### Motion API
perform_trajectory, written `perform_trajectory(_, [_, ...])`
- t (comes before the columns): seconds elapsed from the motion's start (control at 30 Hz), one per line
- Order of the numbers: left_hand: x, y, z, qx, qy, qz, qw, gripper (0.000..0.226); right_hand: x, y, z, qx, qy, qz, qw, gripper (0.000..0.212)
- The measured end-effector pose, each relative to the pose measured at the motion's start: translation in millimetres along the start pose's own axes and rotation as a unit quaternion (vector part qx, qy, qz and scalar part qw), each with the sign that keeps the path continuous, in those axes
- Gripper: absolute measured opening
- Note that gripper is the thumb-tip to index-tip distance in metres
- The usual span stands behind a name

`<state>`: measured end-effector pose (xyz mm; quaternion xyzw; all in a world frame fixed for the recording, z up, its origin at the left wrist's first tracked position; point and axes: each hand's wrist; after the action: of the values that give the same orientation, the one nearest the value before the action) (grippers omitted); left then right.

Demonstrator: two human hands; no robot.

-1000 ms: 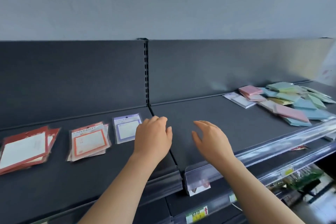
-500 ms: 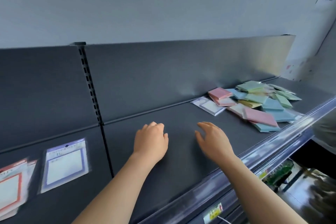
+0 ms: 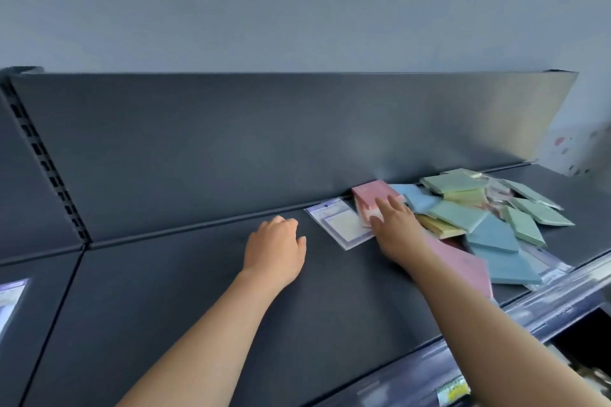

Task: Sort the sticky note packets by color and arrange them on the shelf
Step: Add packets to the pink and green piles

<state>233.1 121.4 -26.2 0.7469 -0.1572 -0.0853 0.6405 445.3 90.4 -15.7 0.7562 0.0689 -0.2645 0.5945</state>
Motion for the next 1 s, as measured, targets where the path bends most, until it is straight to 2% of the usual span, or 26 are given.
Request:
perform_trajectory(0.13, [13.2,-11.2,-11.1,-0.003,0.009,-0.005,1.0,0.033,10.7,6.8,-19.8,-0.086,0.029,0.087,0.992,0.04])
perform_trajectory(0.3, [19.3,-15.2,-16.2,0.002,0.009,-0.013,1.0,0.033,17.7,5.1,-23.8,-0.132,0.071,0.11,0.983,0.039])
perform_trajectory(0.5, [9.3,-6.1,-14.2,0.01,0.036,0.057,0.998,0.034,6.8,-5.9,-1.2,-0.12,0.084,0.085,0.986,0.041])
perform_trajectory(0.7, [-5.5,0.4,-5.9,-0.02,0.051,0.146,0.988,0.052,-18.2,-14.8,32.1,-0.149,0.14,-0.09,0.975,0.049])
perform_trajectory(0.8, [-6.7,-0.4,-3.2,-0.066,0.059,0.126,0.988,0.057,-25.0,-15.1,37.7,-0.12,0.066,-0.122,0.983,0.062])
perform_trajectory(0.9, [-4.9,-6.5,-6.1,-0.079,0.064,0.125,0.987,0.047,-27.2,-15.9,42.4,-0.079,0.03,-0.049,0.995,0.043])
perform_trajectory(1.0, [2.4,-9.3,-9.8,-0.071,0.09,0.14,0.983,0.04,-29.1,-19.3,49.6,-0.059,0.042,-0.063,0.995,0.033])
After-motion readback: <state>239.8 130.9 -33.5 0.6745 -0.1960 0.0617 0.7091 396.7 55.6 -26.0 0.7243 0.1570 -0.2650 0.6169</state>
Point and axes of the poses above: each hand's wrist, its own z-axis away from the middle knuckle, its own y-axis out of the back of the hand, x = y × z, and after that the axes turned 14 degrees about -z, right-handed
